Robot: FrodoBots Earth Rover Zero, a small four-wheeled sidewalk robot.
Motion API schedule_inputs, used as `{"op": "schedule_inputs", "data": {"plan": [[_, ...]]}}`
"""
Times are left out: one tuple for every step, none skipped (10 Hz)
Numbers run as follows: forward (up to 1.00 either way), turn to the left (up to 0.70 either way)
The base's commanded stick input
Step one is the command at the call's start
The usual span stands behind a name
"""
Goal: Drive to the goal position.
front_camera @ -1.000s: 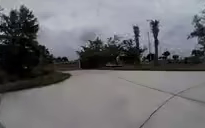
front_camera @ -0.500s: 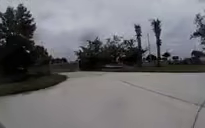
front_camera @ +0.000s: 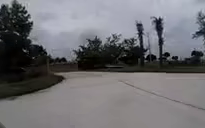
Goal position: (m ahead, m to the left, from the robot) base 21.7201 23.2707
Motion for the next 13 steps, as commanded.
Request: {"op": "schedule_inputs", "data": {"plan": [[0.85, 0.00], [0.85, 0.00], [0.85, 0.00], [0.85, 0.00], [0.85, 0.00], [0.85, 0.00], [0.85, 0.00], [0.85, 0.00], [0.85, 0.00], [0.85, 0.00], [0.85, 0.00], [0.85, 0.34], [0.85, 0.34]]}}
